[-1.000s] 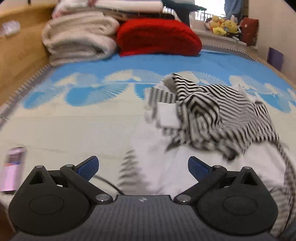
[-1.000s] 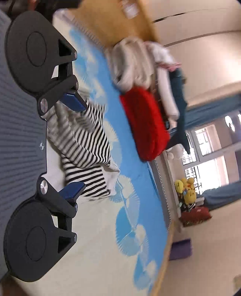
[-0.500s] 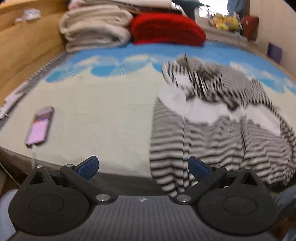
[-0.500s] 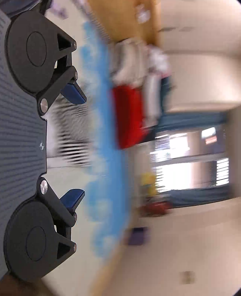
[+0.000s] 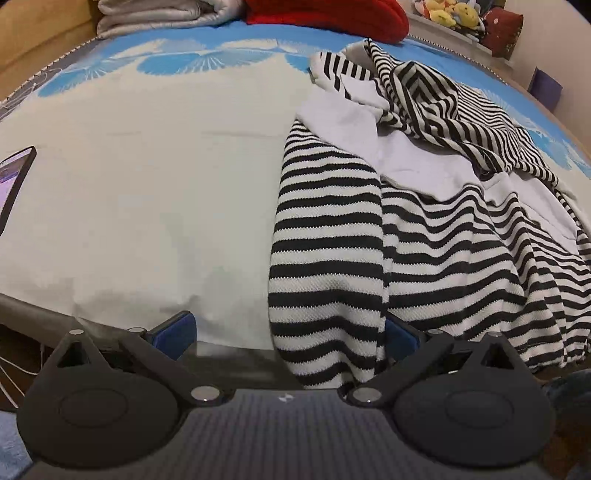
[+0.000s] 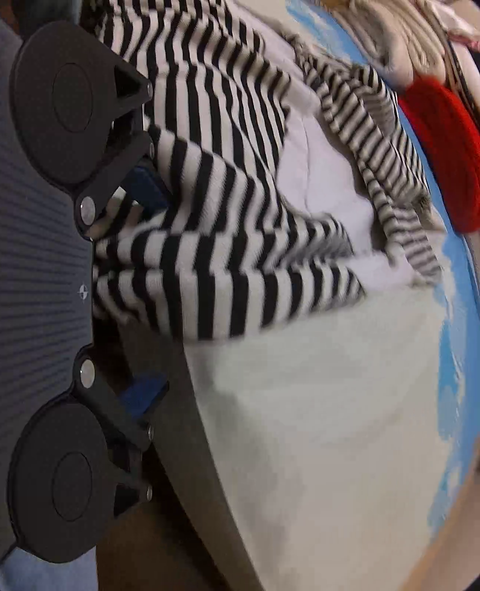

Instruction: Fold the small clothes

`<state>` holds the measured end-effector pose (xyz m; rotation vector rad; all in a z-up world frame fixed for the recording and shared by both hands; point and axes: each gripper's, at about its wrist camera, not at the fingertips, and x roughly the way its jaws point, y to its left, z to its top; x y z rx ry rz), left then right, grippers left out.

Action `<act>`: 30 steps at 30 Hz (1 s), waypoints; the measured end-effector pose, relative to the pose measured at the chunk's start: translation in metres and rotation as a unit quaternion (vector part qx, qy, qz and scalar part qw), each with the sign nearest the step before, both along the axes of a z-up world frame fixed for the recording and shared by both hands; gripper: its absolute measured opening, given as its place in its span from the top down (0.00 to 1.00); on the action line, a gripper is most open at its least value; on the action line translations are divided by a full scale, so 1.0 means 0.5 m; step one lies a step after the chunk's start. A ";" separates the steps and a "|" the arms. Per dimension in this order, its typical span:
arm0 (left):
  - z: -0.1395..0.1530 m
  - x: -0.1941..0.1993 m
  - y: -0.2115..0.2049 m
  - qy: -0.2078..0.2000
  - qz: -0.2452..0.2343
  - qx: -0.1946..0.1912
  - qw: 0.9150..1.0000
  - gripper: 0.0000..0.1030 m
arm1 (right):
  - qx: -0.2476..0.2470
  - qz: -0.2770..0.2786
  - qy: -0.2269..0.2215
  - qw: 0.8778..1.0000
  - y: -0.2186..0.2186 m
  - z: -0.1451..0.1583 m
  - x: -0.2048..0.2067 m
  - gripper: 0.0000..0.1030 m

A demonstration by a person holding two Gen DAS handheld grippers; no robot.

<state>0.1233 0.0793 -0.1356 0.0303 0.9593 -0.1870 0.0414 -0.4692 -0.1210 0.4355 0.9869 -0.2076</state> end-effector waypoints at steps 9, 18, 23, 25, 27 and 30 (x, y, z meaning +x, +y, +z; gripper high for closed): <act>0.067 -0.059 0.015 0.009 -0.061 -0.070 0.996 0.94 | 0.075 0.033 -0.022 0.996 0.017 0.086 -0.052 0.90; 0.187 -0.157 0.029 0.020 -0.091 -0.095 0.991 0.95 | 0.102 0.009 -0.056 0.993 -0.032 0.253 -0.204 0.92; 0.187 -0.205 0.032 0.068 -0.084 -0.100 0.989 0.95 | 0.126 -0.014 -0.025 0.992 -0.030 0.268 -0.222 0.92; 0.207 -0.176 0.033 0.078 -0.074 -0.113 0.988 0.95 | 0.135 -0.020 -0.020 0.990 -0.038 0.285 -0.182 0.92; 0.254 -0.108 0.022 0.067 -0.081 -0.117 0.988 0.95 | 0.137 -0.012 -0.020 0.990 -0.054 0.326 -0.105 0.92; 0.334 0.086 -0.027 0.034 -0.076 -0.103 0.991 0.95 | 0.124 -0.015 -0.027 0.992 -0.100 0.376 0.104 0.92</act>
